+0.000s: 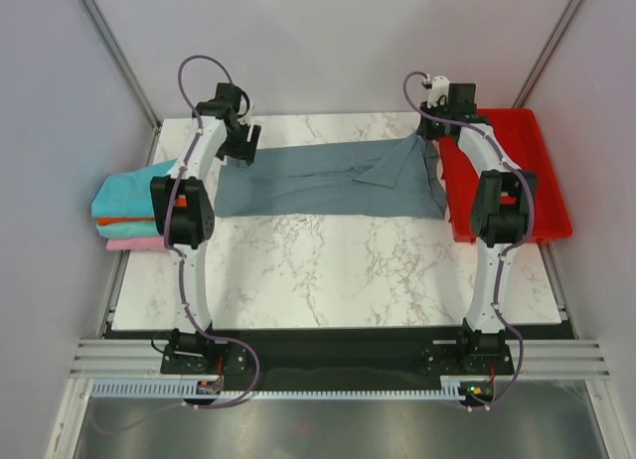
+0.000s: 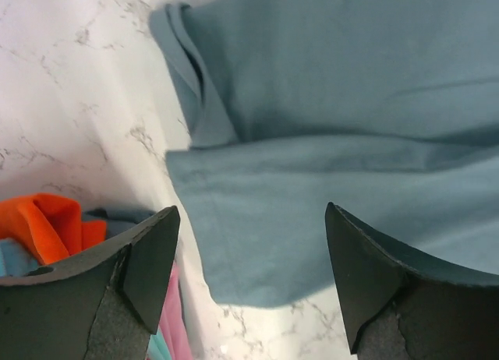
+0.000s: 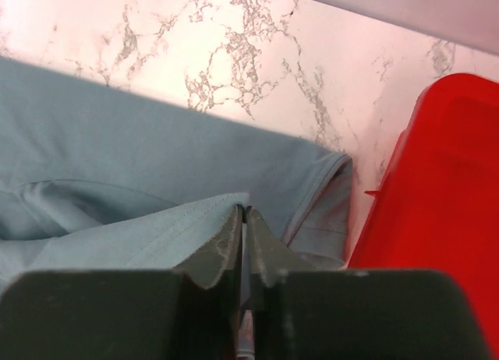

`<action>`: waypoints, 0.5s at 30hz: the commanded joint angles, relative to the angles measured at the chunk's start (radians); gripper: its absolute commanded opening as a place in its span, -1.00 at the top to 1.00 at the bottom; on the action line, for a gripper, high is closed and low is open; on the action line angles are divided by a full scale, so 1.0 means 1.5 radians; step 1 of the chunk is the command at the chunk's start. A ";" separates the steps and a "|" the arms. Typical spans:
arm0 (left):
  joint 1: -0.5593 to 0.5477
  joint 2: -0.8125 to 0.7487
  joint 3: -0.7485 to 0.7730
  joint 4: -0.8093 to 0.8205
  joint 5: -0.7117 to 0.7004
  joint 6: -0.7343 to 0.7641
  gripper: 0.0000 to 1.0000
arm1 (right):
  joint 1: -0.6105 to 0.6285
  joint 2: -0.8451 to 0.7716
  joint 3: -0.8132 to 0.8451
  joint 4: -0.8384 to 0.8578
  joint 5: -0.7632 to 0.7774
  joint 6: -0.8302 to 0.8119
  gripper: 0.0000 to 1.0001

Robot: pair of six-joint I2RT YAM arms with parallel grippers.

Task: Fold and stack the t-shirts
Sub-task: Fold the tshirt

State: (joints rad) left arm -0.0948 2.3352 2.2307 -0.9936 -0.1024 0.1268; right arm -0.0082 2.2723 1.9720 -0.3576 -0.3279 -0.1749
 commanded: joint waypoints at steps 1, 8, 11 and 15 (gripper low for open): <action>-0.013 -0.089 -0.047 0.005 0.017 -0.021 -0.67 | 0.001 -0.006 0.027 0.024 0.029 0.007 0.68; -0.008 -0.152 -0.190 -0.002 0.116 -0.018 -0.78 | 0.002 -0.093 -0.059 -0.005 -0.035 -0.043 -0.56; -0.004 -0.153 -0.274 0.019 0.140 -0.022 -0.69 | 0.034 -0.093 -0.069 -0.071 -0.101 -0.052 -0.51; -0.001 -0.135 -0.314 0.053 0.156 -0.027 -0.61 | 0.058 -0.092 -0.113 -0.098 -0.152 -0.047 -0.27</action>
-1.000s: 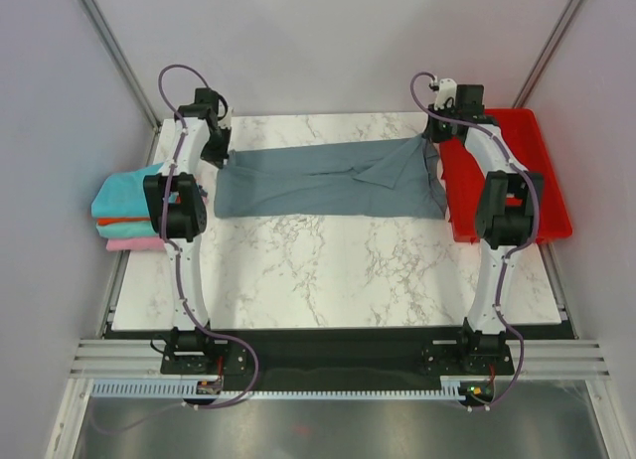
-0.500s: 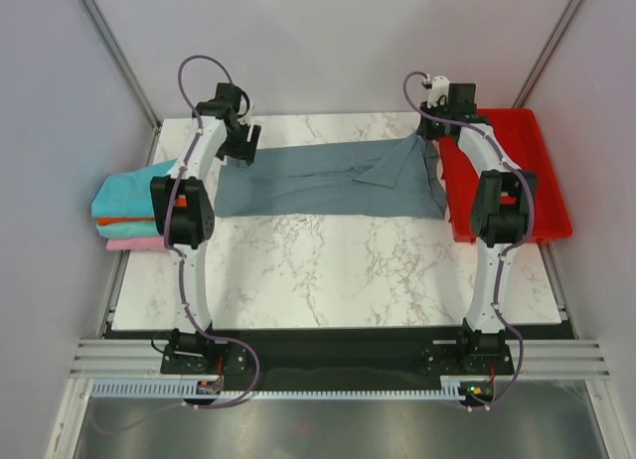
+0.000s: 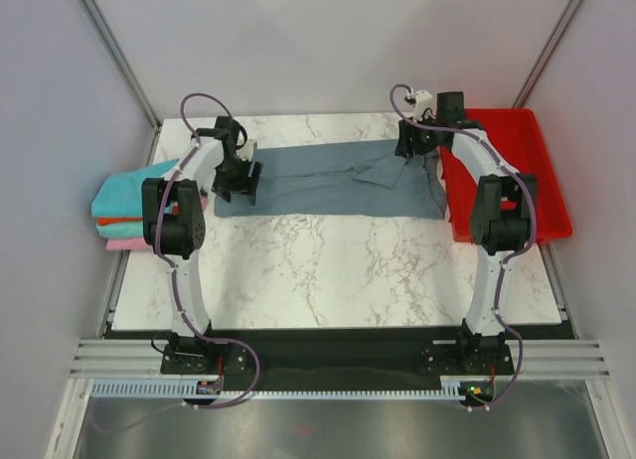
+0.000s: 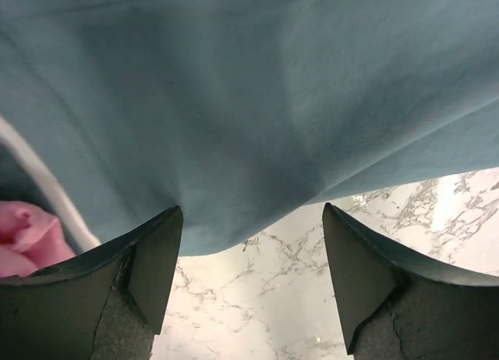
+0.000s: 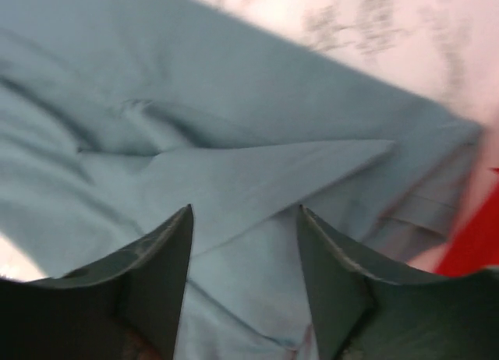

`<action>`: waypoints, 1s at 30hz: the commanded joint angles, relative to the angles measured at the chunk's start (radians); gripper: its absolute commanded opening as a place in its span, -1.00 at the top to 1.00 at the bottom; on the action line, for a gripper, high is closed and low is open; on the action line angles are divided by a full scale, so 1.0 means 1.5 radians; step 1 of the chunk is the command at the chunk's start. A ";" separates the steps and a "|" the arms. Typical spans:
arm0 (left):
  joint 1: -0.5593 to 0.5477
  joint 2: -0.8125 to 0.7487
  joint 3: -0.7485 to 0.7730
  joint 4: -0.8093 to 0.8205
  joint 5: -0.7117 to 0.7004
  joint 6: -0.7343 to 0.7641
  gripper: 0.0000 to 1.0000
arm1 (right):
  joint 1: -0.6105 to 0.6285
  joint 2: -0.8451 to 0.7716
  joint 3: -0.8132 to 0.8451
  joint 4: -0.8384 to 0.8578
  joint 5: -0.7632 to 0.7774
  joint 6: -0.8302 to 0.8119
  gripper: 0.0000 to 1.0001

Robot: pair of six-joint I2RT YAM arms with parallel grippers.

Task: Fold and stack the t-shirts
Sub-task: Fold the tshirt

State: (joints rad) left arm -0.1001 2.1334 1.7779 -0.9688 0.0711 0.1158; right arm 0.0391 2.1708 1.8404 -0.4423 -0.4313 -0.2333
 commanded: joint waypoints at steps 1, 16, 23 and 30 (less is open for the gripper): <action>0.003 0.006 -0.010 0.036 0.045 -0.021 -0.58 | 0.030 -0.019 -0.029 -0.049 -0.091 -0.001 -0.19; 0.009 0.064 -0.001 0.046 0.050 -0.026 -0.51 | 0.059 -0.011 -0.068 -0.121 -0.029 -0.056 -0.09; 0.011 0.068 0.002 0.049 0.048 -0.028 -0.50 | 0.068 0.001 -0.082 -0.120 -0.007 -0.072 -0.08; 0.012 0.066 0.002 0.049 0.048 -0.030 -0.49 | 0.081 0.035 -0.055 -0.107 0.014 -0.069 0.01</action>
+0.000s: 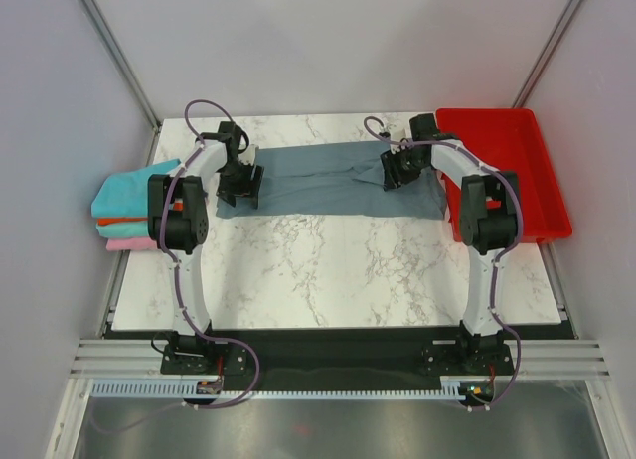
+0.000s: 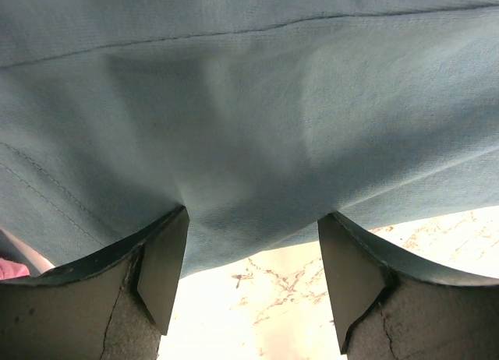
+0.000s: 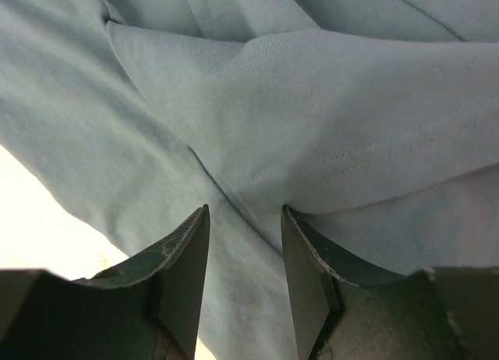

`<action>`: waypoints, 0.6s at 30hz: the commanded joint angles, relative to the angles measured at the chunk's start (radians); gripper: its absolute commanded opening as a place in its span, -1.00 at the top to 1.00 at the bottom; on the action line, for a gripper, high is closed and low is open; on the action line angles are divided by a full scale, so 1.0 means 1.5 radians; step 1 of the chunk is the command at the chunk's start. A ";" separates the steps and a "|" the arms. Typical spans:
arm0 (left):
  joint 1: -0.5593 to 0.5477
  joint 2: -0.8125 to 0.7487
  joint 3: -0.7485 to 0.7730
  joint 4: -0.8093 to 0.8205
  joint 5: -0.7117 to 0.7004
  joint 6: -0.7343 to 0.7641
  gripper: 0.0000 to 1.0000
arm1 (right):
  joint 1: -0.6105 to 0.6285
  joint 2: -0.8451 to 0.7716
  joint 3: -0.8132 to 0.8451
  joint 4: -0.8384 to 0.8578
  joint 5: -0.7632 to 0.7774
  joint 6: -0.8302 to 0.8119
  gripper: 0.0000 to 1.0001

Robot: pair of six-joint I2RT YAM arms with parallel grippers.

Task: Fold and stack the t-shirts
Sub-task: Fold the tshirt

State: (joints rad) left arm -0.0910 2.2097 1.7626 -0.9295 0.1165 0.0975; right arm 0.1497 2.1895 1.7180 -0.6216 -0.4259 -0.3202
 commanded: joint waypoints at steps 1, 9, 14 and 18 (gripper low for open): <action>0.005 0.015 0.012 0.021 0.016 -0.017 -0.49 | 0.009 0.026 0.037 0.011 0.011 -0.009 0.01; 0.006 0.014 0.011 0.021 0.014 -0.017 -0.48 | 0.017 0.041 0.059 0.023 0.022 0.000 0.58; 0.007 0.014 0.007 0.021 0.012 -0.016 -0.47 | 0.017 0.012 0.056 0.039 0.038 0.002 0.77; 0.008 0.016 0.011 0.021 0.015 -0.018 -0.47 | 0.018 -0.005 0.061 0.051 0.043 0.007 0.88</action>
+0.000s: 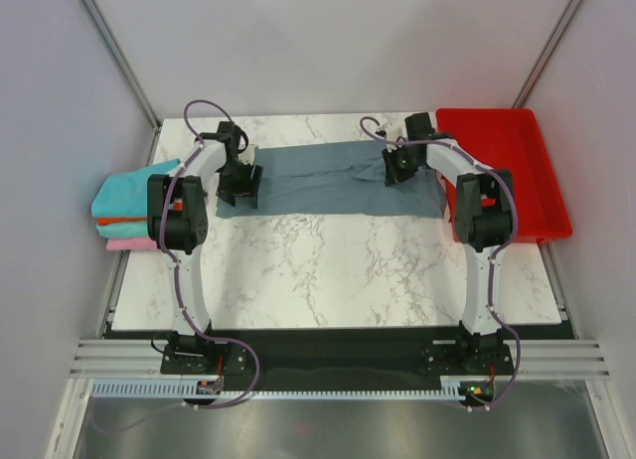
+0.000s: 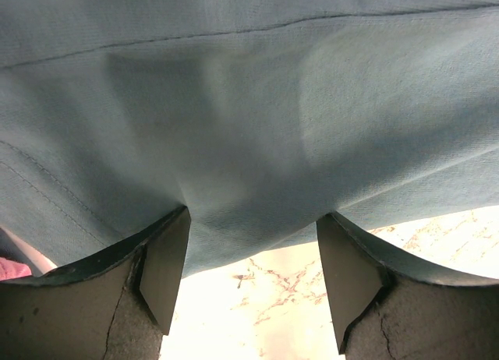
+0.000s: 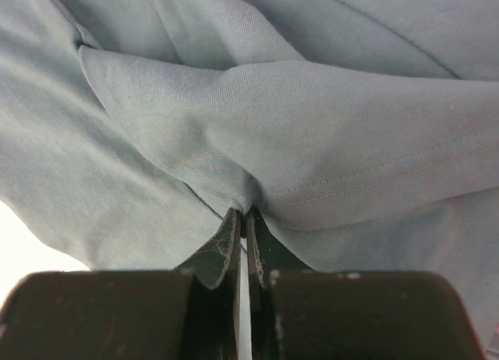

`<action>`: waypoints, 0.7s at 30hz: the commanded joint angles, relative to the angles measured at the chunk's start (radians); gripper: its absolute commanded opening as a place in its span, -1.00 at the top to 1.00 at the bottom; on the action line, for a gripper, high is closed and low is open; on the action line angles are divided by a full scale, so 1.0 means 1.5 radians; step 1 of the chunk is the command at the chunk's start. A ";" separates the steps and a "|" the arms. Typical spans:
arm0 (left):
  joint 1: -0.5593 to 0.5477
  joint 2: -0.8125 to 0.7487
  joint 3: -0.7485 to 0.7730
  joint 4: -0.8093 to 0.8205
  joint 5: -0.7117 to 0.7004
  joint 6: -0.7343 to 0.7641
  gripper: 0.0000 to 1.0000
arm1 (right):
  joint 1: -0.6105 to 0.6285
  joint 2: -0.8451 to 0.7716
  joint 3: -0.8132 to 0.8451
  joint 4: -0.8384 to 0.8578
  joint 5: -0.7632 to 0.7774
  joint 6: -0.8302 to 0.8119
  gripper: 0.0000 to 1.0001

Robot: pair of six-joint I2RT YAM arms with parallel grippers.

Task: Fold and stack the t-shirts
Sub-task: Fold the tshirt

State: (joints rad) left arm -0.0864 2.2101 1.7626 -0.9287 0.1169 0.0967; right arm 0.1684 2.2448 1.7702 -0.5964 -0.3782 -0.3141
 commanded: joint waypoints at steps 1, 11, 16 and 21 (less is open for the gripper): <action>0.005 0.018 0.012 0.021 0.015 -0.016 -0.47 | 0.004 -0.043 0.034 0.034 0.011 0.006 0.88; 0.005 0.019 0.007 0.023 0.017 -0.017 -0.46 | 0.004 -0.057 0.094 0.038 0.027 0.003 0.91; 0.005 0.017 0.003 0.023 0.018 -0.018 -0.46 | 0.009 0.018 0.195 0.049 0.029 0.019 0.91; 0.004 0.009 -0.003 0.023 0.015 -0.017 -0.48 | 0.038 0.092 0.273 0.064 0.063 0.027 0.40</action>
State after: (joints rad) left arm -0.0864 2.2101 1.7626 -0.9276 0.1169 0.0921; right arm 0.1925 2.3230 2.1193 -0.5312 -0.3252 -0.2901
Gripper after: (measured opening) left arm 0.736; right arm 0.245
